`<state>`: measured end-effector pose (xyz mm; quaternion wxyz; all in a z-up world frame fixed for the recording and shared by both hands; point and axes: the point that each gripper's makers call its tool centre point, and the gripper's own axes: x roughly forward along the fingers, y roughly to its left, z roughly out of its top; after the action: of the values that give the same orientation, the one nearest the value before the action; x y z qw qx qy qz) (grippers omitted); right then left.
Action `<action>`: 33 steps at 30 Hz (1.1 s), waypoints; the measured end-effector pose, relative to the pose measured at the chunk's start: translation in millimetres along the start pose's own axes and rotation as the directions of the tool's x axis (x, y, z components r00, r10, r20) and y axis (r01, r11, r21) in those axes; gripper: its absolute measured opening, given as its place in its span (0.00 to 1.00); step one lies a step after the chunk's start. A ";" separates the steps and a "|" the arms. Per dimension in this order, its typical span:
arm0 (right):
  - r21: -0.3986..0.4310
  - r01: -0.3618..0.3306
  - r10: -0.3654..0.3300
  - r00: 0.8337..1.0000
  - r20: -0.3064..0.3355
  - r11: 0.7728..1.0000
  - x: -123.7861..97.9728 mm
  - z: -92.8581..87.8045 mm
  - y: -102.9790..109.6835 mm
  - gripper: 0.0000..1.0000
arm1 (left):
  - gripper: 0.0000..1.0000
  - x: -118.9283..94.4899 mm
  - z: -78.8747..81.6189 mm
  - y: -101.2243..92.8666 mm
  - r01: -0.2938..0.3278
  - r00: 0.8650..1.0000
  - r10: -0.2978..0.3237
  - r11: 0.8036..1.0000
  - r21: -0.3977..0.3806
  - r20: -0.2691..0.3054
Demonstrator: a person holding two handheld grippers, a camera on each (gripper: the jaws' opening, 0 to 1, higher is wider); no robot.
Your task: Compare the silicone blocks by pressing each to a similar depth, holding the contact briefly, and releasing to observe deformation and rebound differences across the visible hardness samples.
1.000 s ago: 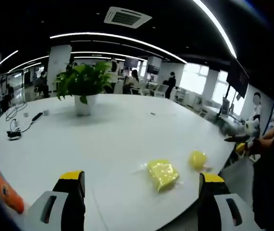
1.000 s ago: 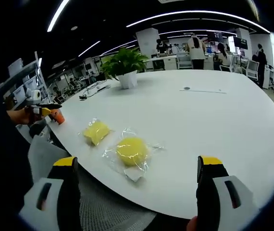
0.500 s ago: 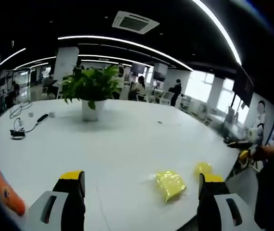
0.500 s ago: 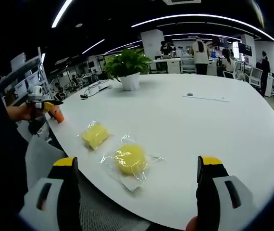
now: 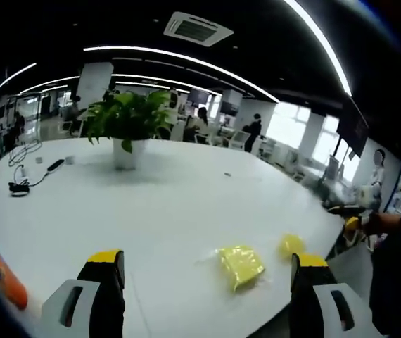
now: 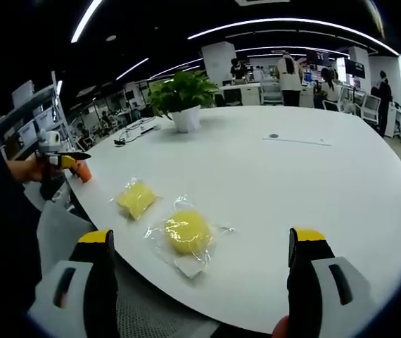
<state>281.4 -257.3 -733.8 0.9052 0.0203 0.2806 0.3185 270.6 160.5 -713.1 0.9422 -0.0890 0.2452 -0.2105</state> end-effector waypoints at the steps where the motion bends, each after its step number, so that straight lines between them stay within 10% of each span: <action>1: 0.001 0.010 -0.010 1.000 0.007 1.000 -0.2 1.1 -1.7 0.96 | 1.00 -0.7 0.5 -0.4 0.000 1.000 0.000 1.000 -0.004 0.001; 33: -0.016 0.035 -0.035 0.999 0.010 0.999 5.3 -18.3 3.6 0.96 | 1.00 26.5 -11.2 -18.4 0.065 0.995 -0.063 0.998 0.018 -0.075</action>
<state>273.2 -253.9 -751.0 0.9122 0.0098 0.2740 0.3046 279.4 131.6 -729.1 0.9260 -0.0795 0.2751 -0.2461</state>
